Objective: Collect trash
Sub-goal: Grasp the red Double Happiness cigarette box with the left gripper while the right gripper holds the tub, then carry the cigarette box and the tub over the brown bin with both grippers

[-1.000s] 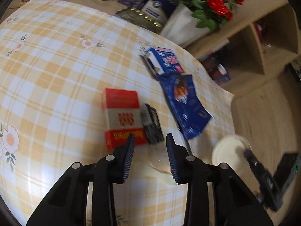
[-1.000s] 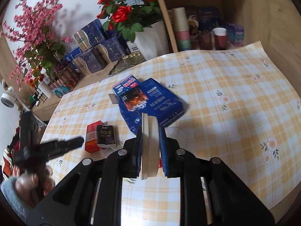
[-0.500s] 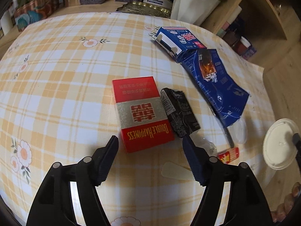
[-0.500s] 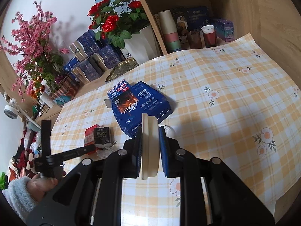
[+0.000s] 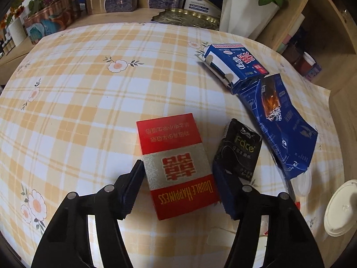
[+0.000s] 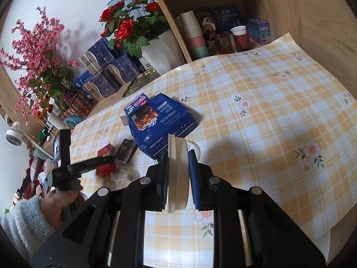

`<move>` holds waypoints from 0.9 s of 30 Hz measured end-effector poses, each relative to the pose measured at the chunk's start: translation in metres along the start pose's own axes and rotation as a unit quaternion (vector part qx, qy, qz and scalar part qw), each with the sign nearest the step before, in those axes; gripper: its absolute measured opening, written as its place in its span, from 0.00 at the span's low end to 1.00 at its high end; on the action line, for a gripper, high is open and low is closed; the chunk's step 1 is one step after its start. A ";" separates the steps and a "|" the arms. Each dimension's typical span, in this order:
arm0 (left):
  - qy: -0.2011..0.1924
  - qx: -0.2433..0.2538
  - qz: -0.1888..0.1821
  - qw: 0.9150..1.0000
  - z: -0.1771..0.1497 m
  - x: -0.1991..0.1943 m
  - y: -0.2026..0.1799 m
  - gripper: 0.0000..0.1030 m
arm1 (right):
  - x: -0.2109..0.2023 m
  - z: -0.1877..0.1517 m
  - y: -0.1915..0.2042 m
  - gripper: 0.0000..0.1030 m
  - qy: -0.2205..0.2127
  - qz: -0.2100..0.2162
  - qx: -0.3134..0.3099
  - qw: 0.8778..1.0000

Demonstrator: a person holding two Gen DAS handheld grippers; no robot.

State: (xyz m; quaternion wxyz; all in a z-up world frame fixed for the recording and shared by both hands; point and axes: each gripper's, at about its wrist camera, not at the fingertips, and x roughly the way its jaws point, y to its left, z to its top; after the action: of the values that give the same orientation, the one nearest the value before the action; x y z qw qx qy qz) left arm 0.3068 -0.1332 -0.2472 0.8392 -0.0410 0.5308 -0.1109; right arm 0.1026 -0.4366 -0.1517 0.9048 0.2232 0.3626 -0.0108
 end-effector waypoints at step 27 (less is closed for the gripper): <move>-0.034 0.135 -0.119 0.983 -0.175 -0.174 0.029 0.58 | -0.066 -0.075 0.095 0.20 0.026 0.043 -0.070 0.996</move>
State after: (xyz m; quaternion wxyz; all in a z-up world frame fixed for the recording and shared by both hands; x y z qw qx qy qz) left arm 0.0820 -0.0568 -0.1745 0.8353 0.0060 0.4738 -0.2790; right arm 0.0230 -0.3297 -0.1184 0.9082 0.1749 0.3755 0.0595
